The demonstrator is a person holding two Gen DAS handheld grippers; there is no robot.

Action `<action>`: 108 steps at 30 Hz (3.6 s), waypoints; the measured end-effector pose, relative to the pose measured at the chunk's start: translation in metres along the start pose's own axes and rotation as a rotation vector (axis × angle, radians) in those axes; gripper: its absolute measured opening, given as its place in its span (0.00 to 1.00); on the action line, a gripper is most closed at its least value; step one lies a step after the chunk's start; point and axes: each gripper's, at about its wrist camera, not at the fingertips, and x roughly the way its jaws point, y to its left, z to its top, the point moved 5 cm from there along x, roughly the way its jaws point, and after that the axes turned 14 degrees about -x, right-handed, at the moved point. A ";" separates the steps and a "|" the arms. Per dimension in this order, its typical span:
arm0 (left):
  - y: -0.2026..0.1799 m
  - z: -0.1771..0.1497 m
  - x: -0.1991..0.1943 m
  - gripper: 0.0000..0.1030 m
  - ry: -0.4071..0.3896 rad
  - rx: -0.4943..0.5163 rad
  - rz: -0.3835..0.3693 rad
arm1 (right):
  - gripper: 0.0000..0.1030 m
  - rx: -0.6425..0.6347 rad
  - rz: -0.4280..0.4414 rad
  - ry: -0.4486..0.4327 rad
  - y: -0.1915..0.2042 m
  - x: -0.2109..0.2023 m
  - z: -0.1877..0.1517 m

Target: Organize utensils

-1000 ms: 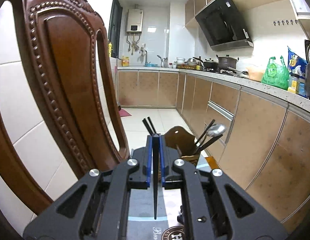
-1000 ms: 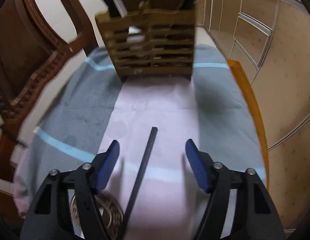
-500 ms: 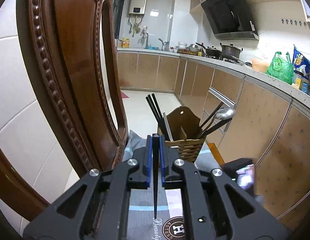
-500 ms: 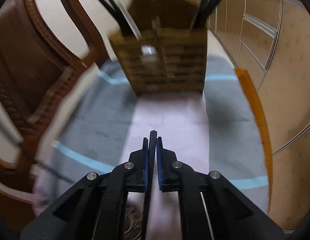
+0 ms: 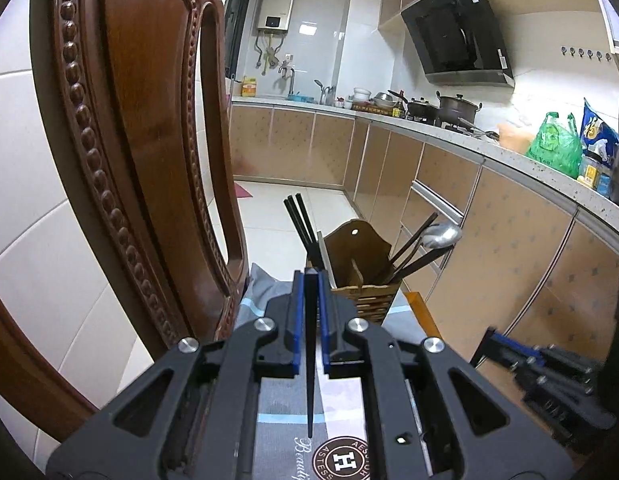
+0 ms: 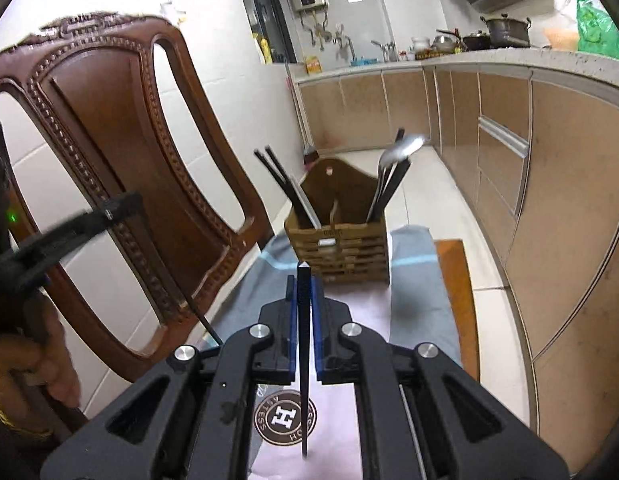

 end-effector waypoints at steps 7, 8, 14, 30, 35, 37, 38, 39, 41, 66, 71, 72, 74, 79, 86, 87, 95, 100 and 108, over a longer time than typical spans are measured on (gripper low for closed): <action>0.006 0.007 -0.003 0.06 -0.002 -0.028 -0.017 | 0.07 -0.022 -0.023 -0.051 -0.001 -0.008 0.046; 0.008 0.009 -0.004 0.06 -0.002 -0.036 -0.019 | 0.07 -0.037 -0.032 -0.060 0.000 -0.008 0.057; 0.018 0.012 -0.004 0.06 -0.001 -0.061 -0.025 | 0.07 -0.111 -0.100 -0.123 -0.005 -0.002 0.127; 0.027 0.014 0.016 0.06 0.033 -0.087 0.000 | 0.07 0.079 -0.262 -0.115 -0.095 0.118 0.185; 0.031 0.010 0.025 0.06 0.046 -0.108 0.010 | 0.61 0.115 -0.235 -0.064 -0.102 0.127 0.150; 0.031 0.009 0.027 0.06 0.045 -0.117 0.014 | 0.77 0.119 -0.247 -0.129 -0.100 0.097 0.130; 0.032 0.010 0.027 0.06 0.041 -0.123 0.015 | 0.81 0.117 -0.243 -0.159 -0.097 0.082 0.120; 0.032 0.010 0.027 0.06 0.034 -0.133 0.018 | 0.87 0.118 -0.242 -0.195 -0.095 0.065 0.107; 0.033 0.010 0.026 0.06 0.030 -0.150 0.014 | 0.92 0.125 -0.252 -0.276 -0.091 0.024 0.070; -0.047 0.152 0.127 0.06 -0.047 -0.200 -0.028 | 0.93 0.304 -0.208 -0.192 -0.148 -0.004 -0.045; -0.026 0.127 0.178 0.06 0.023 -0.256 -0.007 | 0.93 0.309 -0.200 -0.187 -0.150 -0.001 -0.046; -0.024 0.121 0.186 0.06 0.044 -0.266 -0.004 | 0.93 0.304 -0.199 -0.184 -0.149 0.001 -0.045; -0.017 0.100 0.209 0.07 0.113 -0.265 0.024 | 0.93 0.296 -0.188 -0.175 -0.145 0.005 -0.045; -0.006 0.056 0.219 0.86 0.157 -0.188 0.103 | 0.93 0.284 -0.162 -0.158 -0.136 0.014 -0.041; -0.003 -0.025 0.136 0.96 0.165 0.044 0.162 | 0.93 0.202 -0.153 -0.114 -0.113 0.021 -0.037; -0.001 -0.043 0.115 0.96 0.160 0.074 0.182 | 0.93 0.179 -0.154 -0.101 -0.108 0.022 -0.037; 0.002 -0.115 0.032 0.96 0.188 0.113 0.202 | 0.97 -0.057 -0.144 0.021 -0.046 0.026 -0.041; 0.020 -0.131 0.020 0.96 0.167 0.041 0.236 | 0.97 -0.076 -0.162 0.009 -0.026 0.004 -0.046; 0.027 -0.133 0.025 0.96 0.211 0.013 0.236 | 0.97 -0.023 -0.171 0.066 -0.018 -0.012 -0.080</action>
